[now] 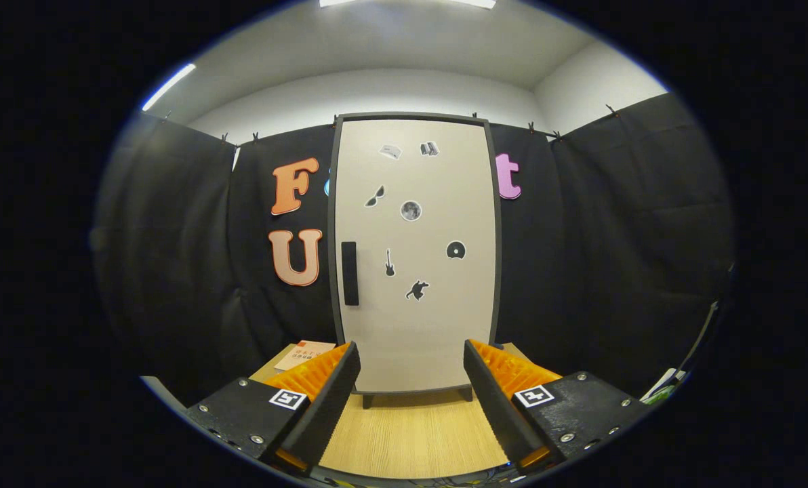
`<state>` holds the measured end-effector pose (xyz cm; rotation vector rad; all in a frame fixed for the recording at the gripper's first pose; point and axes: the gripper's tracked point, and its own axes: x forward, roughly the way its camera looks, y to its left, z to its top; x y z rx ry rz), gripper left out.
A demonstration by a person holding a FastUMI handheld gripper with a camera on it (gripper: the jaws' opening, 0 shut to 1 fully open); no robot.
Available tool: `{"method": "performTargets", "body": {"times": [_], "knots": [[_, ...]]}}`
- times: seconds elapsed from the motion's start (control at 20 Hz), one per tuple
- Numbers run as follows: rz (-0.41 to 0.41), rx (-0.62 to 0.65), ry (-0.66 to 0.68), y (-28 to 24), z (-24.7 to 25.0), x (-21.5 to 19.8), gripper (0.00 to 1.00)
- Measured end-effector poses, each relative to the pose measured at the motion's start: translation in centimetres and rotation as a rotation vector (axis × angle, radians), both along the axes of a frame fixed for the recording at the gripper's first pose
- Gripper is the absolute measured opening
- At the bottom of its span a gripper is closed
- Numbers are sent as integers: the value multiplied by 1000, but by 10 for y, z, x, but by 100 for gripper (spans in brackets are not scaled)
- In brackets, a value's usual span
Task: Open the shoe cabinet door, grab the shoes and put them into the shoe cabinet, then close the shoe cabinet door.
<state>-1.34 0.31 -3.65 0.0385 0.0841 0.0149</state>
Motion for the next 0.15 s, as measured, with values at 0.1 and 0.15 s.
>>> {"method": "performTargets", "body": {"times": [0.1, 0.15], "knots": [[1, 0, -1, 1, 0, 1, 96], [2, -1, -2, 0, 0, 2, 96]]}}
